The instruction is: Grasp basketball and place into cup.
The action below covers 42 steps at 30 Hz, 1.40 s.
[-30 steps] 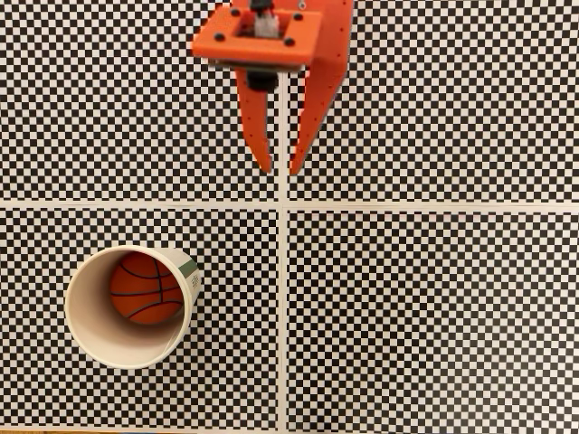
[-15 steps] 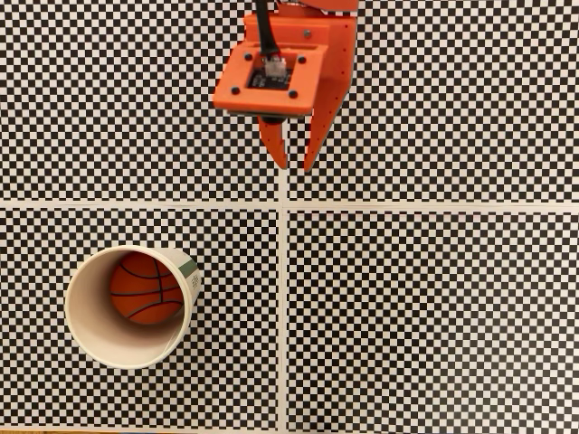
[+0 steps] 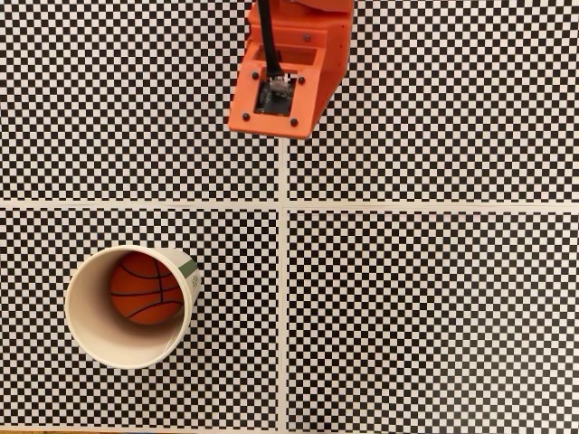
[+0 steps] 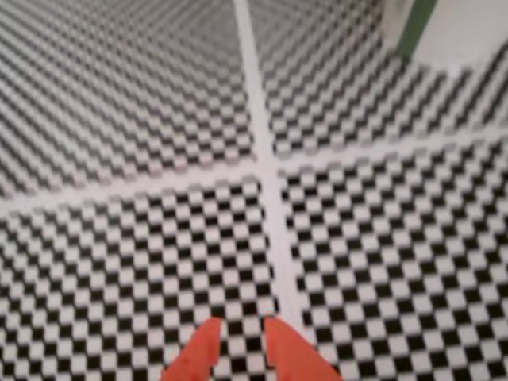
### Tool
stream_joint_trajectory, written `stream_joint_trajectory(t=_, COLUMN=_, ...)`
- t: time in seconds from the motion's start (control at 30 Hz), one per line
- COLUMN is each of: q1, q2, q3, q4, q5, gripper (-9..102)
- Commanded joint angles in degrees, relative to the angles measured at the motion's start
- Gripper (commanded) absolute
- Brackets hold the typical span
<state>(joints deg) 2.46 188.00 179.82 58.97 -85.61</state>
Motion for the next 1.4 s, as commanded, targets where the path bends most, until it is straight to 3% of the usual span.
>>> stream_joint_trajectory(t=0.0, q1=-0.1, q2=0.4, q3=2.0, q4=3.4, q5=-1.6, gripper=0)
stream_joint_trajectory(t=0.2, q1=1.1, q2=0.4, q3=2.0, q4=8.4, q5=0.5, gripper=0)
stream_joint_trajectory(t=0.37, q1=4.2, q2=0.4, q3=2.0, q4=13.3, q5=-4.7, gripper=0)
stream_joint_trajectory(t=1.37, q1=3.3, q2=0.4, q3=2.0, q4=13.8, q5=-2.3, gripper=0)
